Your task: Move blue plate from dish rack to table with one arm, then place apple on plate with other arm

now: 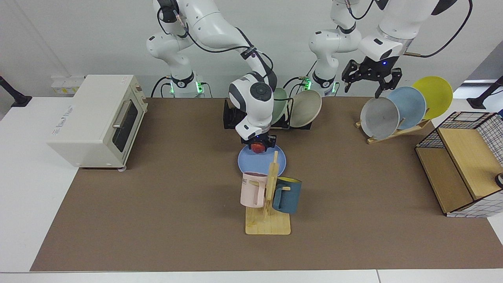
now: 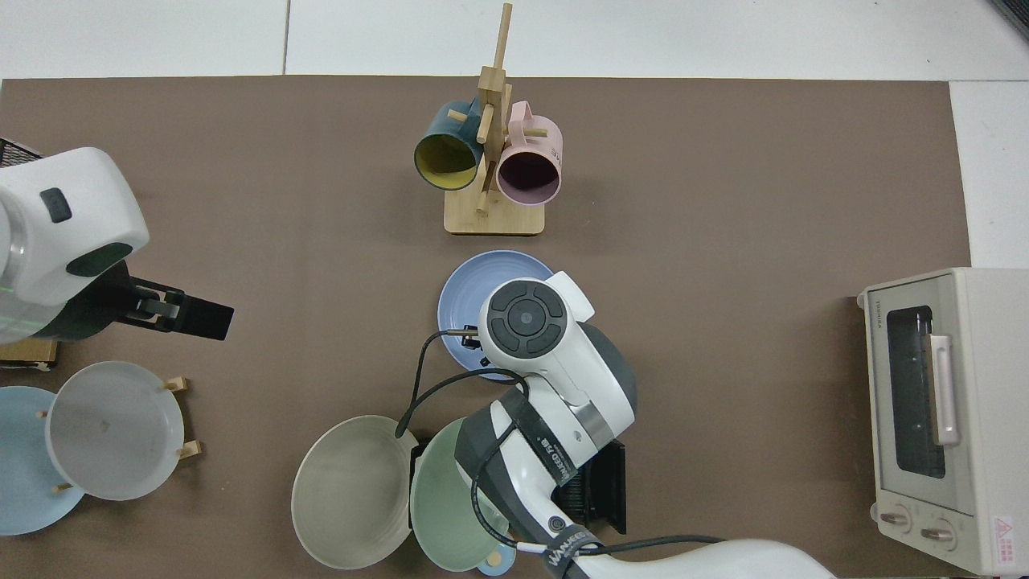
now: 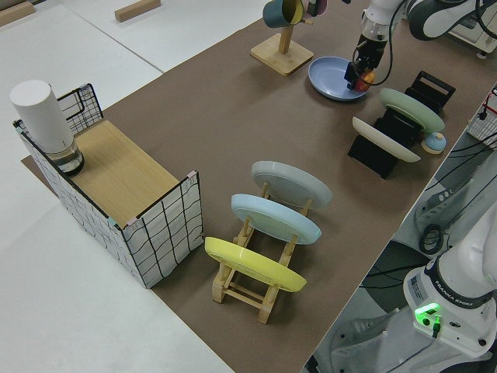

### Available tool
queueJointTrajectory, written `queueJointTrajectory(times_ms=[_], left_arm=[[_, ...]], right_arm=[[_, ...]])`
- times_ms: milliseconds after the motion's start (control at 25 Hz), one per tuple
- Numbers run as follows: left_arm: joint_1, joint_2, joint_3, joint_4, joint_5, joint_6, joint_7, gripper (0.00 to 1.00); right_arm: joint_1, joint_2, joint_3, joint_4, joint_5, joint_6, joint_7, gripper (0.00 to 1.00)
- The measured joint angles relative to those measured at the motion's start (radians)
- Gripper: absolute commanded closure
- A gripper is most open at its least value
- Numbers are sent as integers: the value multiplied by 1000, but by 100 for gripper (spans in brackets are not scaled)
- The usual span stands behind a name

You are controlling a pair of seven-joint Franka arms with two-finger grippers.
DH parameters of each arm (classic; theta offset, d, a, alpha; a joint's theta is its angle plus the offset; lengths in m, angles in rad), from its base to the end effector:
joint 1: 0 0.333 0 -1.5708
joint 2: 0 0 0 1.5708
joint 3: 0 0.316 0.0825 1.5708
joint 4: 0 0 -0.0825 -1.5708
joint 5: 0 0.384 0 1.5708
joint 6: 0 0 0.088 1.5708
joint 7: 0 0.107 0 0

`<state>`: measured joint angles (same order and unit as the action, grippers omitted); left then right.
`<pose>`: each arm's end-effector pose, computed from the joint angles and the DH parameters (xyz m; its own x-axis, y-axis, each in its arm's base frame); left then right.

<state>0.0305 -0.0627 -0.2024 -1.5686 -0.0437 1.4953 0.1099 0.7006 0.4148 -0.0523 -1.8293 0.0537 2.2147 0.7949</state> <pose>0.5184 -0.0989 0.6522 0.9598 -0.2807 -0.0084 -0.2803 -0.9594 0.0321 0.5072 0.3892 0.3048 0.9840 -0.1744 -0.0352 -0.1743 -0.9847 0.0060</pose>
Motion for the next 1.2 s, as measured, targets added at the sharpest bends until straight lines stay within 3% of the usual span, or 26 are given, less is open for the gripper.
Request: queueJointTrajectory(times_ms=[520,720,1200], left_arm=[[1,29,3,64,12,-30,-1,0],[-1,54,3,96,12,-44,-1,0],[-17,55,7,102,12,-47,-3,0]], right_arm=[[1,-18,-6,54,-2,-17,-3,0],[-22,-60,-32,96,-3,-74,-120,0],[-371,-221,-45,107,-4,-174,-549,0]])
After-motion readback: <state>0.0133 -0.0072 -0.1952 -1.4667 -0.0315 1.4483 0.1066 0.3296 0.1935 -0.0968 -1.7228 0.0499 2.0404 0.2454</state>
